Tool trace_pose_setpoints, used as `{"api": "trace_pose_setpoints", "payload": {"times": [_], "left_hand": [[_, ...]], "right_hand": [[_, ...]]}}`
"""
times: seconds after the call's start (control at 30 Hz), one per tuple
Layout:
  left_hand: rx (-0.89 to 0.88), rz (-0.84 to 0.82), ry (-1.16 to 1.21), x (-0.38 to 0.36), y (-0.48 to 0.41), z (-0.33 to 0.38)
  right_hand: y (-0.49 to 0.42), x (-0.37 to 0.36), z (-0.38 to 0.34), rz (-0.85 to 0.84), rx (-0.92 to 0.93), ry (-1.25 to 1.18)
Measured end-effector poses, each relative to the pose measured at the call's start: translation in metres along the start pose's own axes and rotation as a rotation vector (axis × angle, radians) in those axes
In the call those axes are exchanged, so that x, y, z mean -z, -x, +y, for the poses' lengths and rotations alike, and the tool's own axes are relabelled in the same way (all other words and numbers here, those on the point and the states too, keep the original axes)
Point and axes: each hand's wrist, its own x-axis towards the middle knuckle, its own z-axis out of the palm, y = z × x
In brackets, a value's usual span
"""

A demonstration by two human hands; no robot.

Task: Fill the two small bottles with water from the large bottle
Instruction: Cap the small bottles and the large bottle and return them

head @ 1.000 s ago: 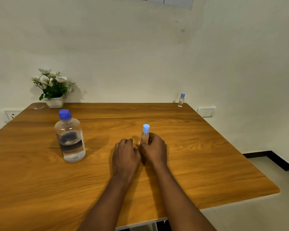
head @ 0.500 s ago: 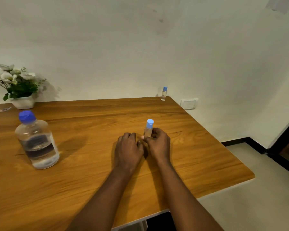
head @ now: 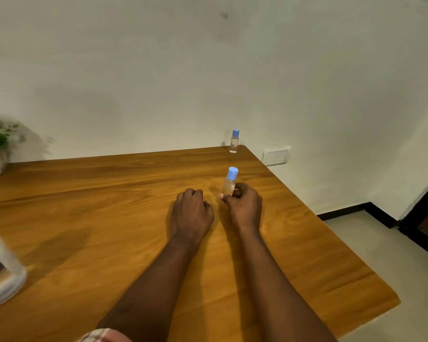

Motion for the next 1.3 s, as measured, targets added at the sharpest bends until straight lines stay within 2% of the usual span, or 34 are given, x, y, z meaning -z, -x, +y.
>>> {"api": "trace_pose_setpoints", "payload": {"times": [0.3, 0.7, 1.17, 1.3], "left_hand": [[-0.033, -0.038, -0.062, -0.049, -0.096, 0.013], [-0.062, 0.0, -0.089, -0.102, -0.215, 0.012], [-0.089, 0.026, -0.106, -0.11, -0.231, 0.012], [-0.076, 0.016, -0.115, -0.103, -0.223, 0.013]], "right_hand": [[-0.098, -0.037, 0.014, 0.022, 0.042, 0.073], [-0.222, -0.096, 0.024, 0.027, 0.108, 0.242], [-0.238, -0.113, 0.028, 0.039, 0.139, 0.359], [-0.227, -0.11, 0.027, 0.099, 0.126, 0.369]]}}
